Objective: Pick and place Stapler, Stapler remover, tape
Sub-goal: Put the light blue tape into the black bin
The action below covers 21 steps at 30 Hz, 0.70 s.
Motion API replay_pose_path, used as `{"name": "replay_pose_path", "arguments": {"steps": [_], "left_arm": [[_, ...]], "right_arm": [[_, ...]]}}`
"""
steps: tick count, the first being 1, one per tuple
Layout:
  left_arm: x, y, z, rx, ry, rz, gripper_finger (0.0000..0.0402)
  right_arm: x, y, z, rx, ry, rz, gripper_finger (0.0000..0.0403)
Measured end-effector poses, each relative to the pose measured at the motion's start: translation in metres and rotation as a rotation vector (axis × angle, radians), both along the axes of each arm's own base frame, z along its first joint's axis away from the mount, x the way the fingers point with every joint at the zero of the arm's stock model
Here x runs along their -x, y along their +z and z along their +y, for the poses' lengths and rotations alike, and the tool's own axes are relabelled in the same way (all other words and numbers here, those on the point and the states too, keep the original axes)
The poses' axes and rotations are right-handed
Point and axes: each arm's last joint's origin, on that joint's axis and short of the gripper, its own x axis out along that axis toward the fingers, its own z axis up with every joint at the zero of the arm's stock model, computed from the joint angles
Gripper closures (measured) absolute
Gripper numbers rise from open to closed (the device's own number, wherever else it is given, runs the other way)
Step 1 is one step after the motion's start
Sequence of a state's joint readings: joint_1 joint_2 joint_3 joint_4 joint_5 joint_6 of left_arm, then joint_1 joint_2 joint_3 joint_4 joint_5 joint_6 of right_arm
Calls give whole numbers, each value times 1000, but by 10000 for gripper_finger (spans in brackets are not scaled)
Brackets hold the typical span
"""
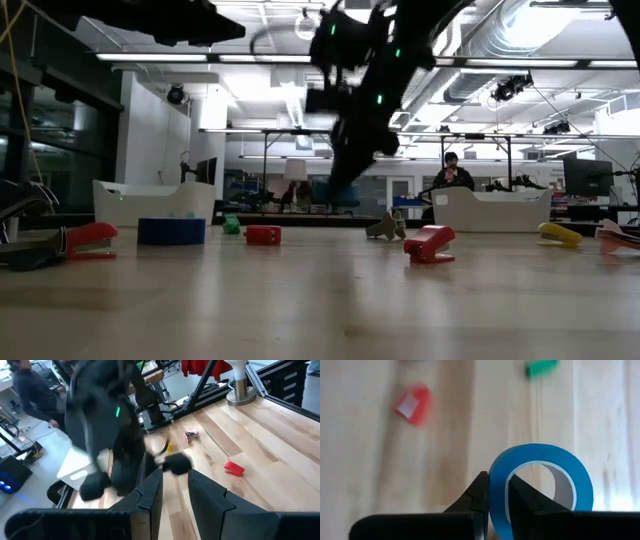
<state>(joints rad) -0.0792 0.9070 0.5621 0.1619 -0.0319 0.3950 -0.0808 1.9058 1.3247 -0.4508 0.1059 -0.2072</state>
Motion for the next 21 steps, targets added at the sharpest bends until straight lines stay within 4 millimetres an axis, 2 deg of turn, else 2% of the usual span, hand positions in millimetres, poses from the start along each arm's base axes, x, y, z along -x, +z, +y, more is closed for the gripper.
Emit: {"name": "replay_pose_path", "arguments": {"steps": [10,17,21], "left_arm": [[-5,-3,0,7,2,0,312],[-6,2,0,5,2,-51,312],[-6,6,-1,-5,-18,-93,312]], "right_arm": [[10,67,73,38,211,-274,370],[21,102,116,87,350,-470,370],[21,113,134,121,432,-582,370]]}}
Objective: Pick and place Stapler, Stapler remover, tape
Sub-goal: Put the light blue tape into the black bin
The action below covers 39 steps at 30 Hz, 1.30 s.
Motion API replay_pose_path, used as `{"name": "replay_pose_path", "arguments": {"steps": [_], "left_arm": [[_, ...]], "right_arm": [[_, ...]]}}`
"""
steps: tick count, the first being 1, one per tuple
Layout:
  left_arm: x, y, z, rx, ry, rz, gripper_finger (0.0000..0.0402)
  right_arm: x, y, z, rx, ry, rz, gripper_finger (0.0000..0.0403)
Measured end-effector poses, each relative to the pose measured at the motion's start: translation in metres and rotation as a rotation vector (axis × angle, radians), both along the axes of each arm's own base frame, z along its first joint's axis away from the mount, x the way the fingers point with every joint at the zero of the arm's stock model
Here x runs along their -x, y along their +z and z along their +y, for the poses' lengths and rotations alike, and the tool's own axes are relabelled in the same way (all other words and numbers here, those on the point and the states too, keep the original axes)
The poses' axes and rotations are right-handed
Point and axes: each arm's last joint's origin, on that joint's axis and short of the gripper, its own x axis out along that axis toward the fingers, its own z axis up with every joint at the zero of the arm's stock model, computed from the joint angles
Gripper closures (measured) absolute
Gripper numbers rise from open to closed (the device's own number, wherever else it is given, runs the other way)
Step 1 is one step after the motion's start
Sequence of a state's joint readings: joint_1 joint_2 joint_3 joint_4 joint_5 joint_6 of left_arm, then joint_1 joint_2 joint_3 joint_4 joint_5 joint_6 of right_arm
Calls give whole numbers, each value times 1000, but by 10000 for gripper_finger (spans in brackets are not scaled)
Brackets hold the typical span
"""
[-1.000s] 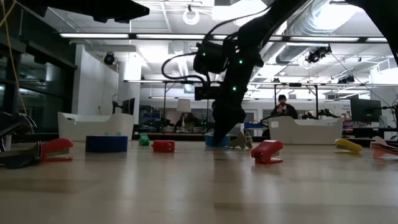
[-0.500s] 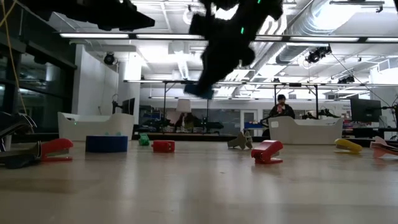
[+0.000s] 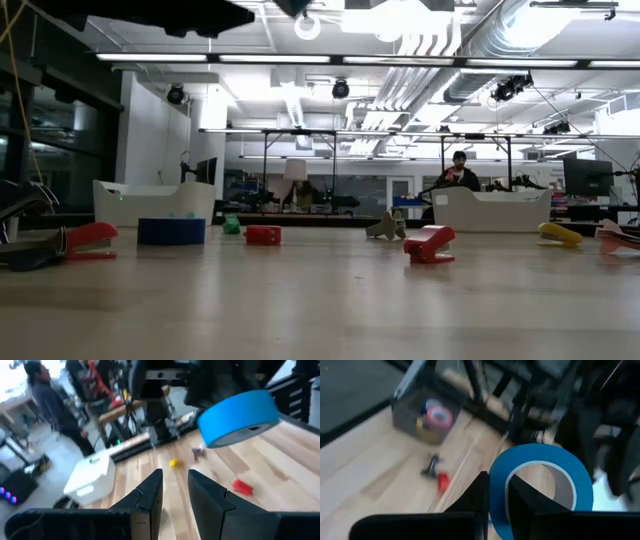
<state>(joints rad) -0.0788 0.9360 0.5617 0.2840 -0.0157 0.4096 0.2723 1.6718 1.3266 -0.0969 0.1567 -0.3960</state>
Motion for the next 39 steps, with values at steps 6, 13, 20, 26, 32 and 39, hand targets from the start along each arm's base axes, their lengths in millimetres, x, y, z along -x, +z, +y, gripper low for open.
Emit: {"name": "replay_pose_path", "arguments": {"steps": [6,13,20,26,32,39], "left_arm": [[-1,6,-5,-47,-129,-73,312],[1,9,-14,-167,-196,-120,312],[1,12,-15,-253,-180,-167,312],[1,13,-14,-286,-162,-180,296],[1,16,-17,-350,-172,-222,224],[1,15,-18,-352,-175,-217,180]], "right_arm": [[-3,10,13,59,49,-146,370],[-3,15,18,77,53,-200,370],[-5,18,15,79,55,-229,370],[-6,20,12,71,65,-251,370],[-15,16,5,64,52,-273,370],[-24,8,-2,41,40,-294,370]]}}
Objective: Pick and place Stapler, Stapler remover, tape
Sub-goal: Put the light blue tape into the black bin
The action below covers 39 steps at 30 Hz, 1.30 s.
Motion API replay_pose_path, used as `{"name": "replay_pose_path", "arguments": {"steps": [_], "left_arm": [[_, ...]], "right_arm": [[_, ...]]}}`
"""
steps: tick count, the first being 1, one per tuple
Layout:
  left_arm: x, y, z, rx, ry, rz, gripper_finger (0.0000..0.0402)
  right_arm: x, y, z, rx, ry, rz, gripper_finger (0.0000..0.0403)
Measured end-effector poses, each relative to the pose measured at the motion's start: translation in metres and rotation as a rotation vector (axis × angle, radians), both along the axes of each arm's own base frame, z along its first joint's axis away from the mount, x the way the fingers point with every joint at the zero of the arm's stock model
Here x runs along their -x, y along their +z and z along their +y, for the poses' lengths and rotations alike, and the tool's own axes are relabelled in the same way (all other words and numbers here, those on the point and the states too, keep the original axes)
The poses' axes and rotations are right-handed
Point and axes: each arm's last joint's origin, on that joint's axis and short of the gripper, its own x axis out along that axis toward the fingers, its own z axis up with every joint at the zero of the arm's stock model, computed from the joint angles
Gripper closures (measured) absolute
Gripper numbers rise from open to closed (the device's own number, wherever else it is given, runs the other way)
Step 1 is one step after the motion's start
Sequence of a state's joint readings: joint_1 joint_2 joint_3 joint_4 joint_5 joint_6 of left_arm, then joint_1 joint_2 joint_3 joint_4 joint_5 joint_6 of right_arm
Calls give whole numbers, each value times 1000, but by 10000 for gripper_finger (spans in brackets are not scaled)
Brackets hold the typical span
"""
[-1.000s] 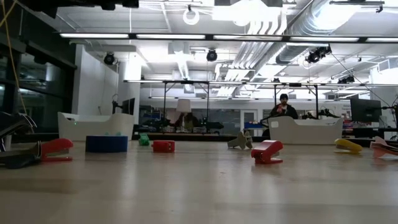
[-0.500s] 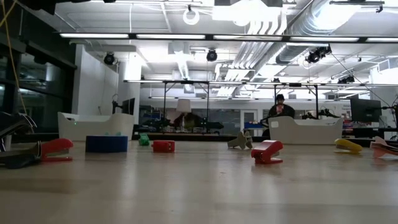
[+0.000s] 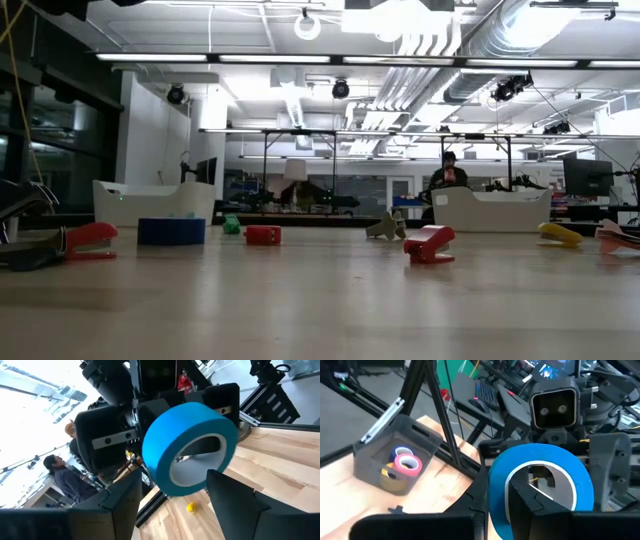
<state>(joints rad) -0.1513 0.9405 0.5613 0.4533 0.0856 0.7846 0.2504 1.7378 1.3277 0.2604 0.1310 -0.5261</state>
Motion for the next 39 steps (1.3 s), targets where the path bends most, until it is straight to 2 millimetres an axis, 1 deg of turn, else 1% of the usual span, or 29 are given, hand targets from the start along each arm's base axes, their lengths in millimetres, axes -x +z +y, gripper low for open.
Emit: {"name": "replay_pose_path", "arguments": {"steps": [3,8,13,19,24,30,32,34,39], "left_arm": [[0,0,0,-5,12,-1,179],[0,0,0,-22,14,-2,179],[0,-1,1,-21,35,0,179],[0,1,1,-17,49,-17,179],[0,4,1,-10,52,-49,179],[1,10,1,0,49,-110,180],[1,11,2,2,50,-120,187],[1,11,2,2,51,-122,202],[1,11,1,-2,51,-121,269]], "right_arm": [[-4,-6,0,-20,12,5,370],[-10,-18,0,-12,-23,35,370],[-12,-21,1,-18,-26,34,370],[-12,-19,2,-37,-6,12,370],[-15,-15,0,-53,-8,-48,370],[-21,-19,1,-50,-14,-104,370],[-21,-18,1,-47,-18,-106,370],[-21,-17,1,-49,-18,-115,370],[-21,-16,0,-52,-20,-128,370]]}}
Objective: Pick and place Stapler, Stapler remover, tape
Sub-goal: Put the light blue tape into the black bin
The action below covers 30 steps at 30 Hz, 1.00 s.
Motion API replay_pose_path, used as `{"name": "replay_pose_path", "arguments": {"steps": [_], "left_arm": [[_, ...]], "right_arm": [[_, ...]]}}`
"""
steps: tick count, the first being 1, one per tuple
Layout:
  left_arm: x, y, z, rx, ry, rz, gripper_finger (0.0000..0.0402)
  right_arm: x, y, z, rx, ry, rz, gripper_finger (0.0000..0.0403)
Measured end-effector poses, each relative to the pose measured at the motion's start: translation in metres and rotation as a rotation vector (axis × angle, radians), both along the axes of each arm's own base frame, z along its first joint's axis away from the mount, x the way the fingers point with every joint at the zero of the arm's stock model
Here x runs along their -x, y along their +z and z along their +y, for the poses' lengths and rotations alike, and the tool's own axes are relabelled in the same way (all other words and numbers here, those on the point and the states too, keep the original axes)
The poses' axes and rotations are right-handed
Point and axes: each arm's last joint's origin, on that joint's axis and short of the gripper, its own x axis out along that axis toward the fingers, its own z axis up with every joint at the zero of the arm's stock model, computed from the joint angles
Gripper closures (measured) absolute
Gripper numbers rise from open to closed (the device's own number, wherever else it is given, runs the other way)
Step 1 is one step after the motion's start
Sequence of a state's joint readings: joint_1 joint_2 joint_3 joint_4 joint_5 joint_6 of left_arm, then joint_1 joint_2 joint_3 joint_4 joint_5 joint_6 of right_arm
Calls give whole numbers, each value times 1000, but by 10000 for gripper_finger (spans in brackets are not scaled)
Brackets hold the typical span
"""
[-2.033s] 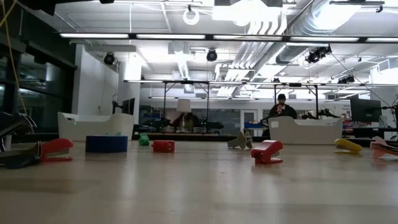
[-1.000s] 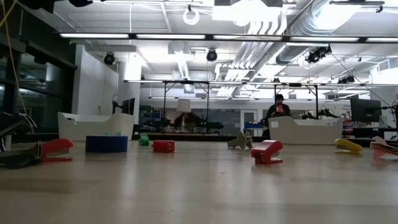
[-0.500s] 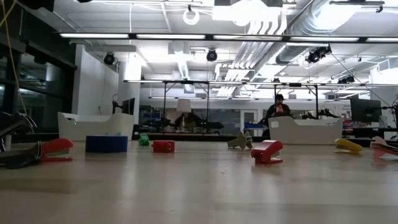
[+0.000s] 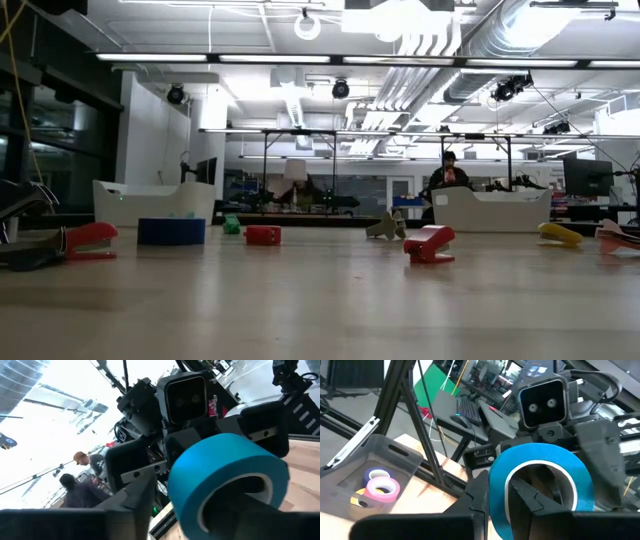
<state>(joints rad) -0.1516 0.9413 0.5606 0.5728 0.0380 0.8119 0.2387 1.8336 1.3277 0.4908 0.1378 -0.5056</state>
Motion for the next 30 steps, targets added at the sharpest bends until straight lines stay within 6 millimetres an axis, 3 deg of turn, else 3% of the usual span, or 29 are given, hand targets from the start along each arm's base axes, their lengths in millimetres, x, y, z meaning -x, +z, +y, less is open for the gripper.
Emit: {"name": "replay_pose_path", "arguments": {"steps": [6,11,19,30], "left_arm": [[0,0,1,-13,18,0,360],[0,-2,1,-17,24,13,362],[-1,-3,1,-22,34,30,362],[0,-7,4,28,109,97,362]], "right_arm": [[-1,0,-3,5,-21,-1,370],[-1,0,-3,1,-29,6,366],[3,0,5,-8,-93,7,302],[26,24,19,6,-316,15,227]]}}
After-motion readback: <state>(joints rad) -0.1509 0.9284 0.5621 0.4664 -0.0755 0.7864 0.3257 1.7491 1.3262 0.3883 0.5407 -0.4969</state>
